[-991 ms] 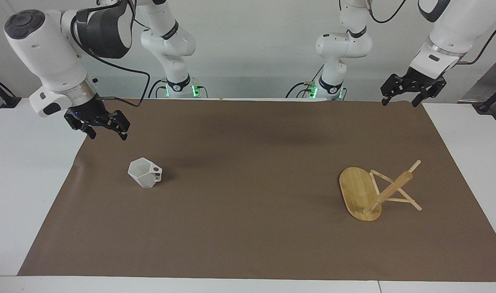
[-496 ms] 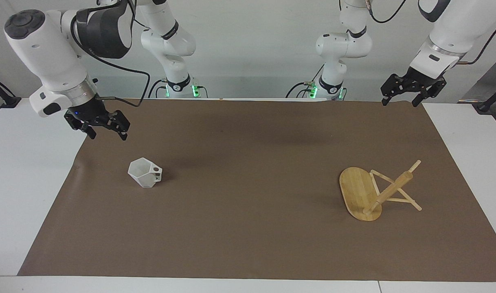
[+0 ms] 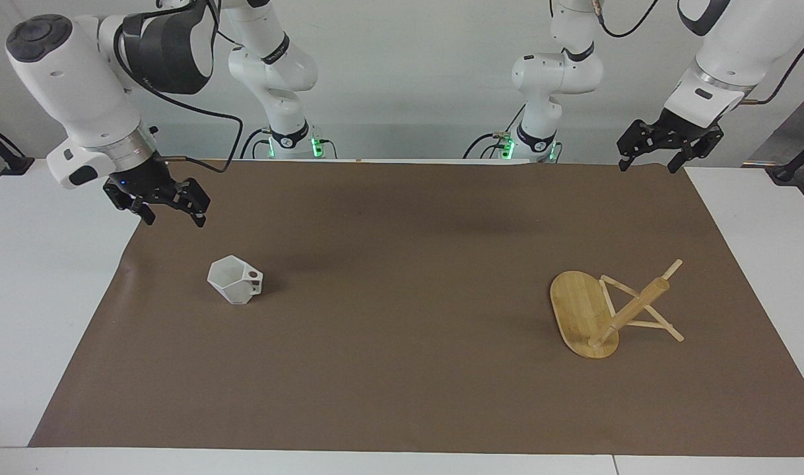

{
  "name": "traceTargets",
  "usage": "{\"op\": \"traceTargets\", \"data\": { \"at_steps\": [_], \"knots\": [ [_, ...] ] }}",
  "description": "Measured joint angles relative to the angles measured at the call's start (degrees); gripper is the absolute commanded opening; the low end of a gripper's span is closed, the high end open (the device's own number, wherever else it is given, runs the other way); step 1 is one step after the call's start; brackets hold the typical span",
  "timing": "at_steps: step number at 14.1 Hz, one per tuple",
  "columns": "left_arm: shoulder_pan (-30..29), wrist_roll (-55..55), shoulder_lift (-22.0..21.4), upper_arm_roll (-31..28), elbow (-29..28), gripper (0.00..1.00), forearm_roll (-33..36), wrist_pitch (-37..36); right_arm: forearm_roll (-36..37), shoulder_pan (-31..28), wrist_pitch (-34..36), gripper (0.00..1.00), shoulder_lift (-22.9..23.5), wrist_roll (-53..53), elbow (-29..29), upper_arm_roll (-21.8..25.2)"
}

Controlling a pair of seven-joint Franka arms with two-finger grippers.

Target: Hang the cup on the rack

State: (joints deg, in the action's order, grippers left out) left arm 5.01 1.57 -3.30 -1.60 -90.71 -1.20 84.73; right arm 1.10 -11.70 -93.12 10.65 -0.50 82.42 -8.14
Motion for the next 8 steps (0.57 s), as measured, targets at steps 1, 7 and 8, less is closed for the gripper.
{"op": "traceTargets", "data": {
  "at_steps": [1, 7, 8],
  "knots": [
    [0.00, 0.00, 0.00, 0.00, 0.00, 1.00, 0.00, 0.00, 0.00, 0.01, 0.00, 1.00, -0.10, 0.00, 0.40, 0.00],
    [0.00, 0.00, 0.00, 0.00, -0.01, 1.00, 0.00, 0.00, -0.01, 0.05, -16.58, 1.00, -5.95, 0.00, 18.56, -0.07],
    [0.00, 0.00, 0.00, 0.00, -0.01, 1.00, 0.00, 0.00, -0.01, 0.06, -19.48, 1.00, -6.73, 0.00, 21.90, -0.06]
  ]
}}
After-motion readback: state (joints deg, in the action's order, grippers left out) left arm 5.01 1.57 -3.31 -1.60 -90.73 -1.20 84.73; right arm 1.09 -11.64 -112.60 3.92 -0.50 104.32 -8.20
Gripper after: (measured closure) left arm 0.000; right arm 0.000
